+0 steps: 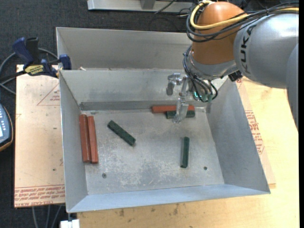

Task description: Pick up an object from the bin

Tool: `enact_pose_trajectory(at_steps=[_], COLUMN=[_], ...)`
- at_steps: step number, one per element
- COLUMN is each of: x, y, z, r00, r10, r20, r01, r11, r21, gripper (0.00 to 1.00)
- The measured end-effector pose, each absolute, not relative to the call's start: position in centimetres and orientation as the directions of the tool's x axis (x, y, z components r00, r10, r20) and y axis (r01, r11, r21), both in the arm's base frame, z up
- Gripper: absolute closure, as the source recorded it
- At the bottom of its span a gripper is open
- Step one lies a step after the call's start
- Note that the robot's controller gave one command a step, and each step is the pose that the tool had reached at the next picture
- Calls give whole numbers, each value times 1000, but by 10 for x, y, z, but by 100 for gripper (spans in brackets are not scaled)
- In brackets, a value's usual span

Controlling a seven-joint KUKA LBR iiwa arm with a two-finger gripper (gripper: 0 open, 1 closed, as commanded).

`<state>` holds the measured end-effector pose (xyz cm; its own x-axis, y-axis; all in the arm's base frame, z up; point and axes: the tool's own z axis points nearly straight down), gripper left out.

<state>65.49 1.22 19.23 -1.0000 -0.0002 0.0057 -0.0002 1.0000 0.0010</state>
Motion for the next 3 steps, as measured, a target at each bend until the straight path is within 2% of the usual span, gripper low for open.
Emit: enact_pose_trajectory(at_steps=[1, 2, 3], x=[630, 612, 587], y=[-75, -115, -12], z=[81, 115, 71], r00=[-995, -986, -990], r10=[101, 166, 140], r20=[6, -3, 3], r01=[101, 166, 140], r11=[995, 986, 990], r21=[-1, -1, 5], gripper=[0, 0, 0])
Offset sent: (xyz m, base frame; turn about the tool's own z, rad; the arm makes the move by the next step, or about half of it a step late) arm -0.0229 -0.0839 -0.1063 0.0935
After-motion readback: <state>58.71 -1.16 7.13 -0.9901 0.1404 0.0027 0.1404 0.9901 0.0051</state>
